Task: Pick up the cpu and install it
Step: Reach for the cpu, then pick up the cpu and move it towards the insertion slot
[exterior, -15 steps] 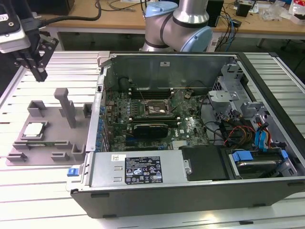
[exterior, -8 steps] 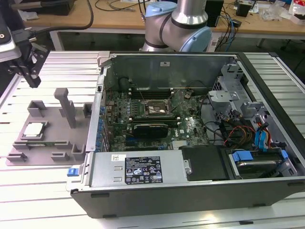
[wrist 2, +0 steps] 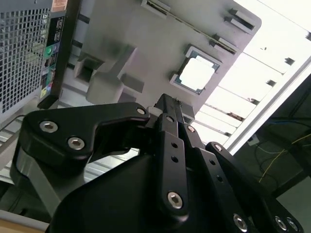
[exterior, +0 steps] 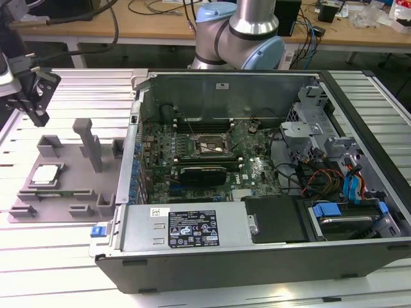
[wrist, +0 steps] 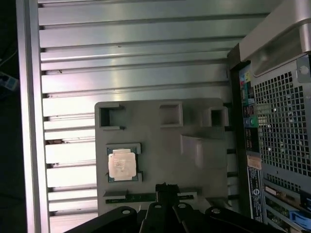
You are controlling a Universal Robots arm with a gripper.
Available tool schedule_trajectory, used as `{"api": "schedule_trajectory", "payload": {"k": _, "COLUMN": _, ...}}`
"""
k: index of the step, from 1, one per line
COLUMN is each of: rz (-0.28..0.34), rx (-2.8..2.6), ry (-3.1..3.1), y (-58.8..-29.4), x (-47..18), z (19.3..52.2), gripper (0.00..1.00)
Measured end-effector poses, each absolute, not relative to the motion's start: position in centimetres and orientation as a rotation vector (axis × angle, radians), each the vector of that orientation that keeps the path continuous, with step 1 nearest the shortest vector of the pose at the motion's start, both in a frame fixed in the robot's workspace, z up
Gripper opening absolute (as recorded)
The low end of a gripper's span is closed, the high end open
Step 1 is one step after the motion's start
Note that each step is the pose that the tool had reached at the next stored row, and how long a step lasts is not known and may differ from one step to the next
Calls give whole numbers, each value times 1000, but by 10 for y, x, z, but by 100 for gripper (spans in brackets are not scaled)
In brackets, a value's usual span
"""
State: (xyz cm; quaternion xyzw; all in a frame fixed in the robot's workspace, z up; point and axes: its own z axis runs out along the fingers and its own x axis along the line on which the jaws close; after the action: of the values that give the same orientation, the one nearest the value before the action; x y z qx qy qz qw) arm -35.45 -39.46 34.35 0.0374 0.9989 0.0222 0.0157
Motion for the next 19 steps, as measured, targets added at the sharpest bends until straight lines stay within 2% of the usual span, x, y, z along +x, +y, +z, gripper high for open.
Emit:
{"api": "schedule_trajectory", "payload": {"k": 8, "rz": 69, "rx": 116, "ry": 3107, "y": -395, "x": -371, "z": 324, "gripper": 11}}
{"api": "schedule_trajectory", "payload": {"k": 19, "rz": 69, "rx": 116, "ry": 3107, "y": -395, "x": -372, "z": 324, "gripper": 11}}
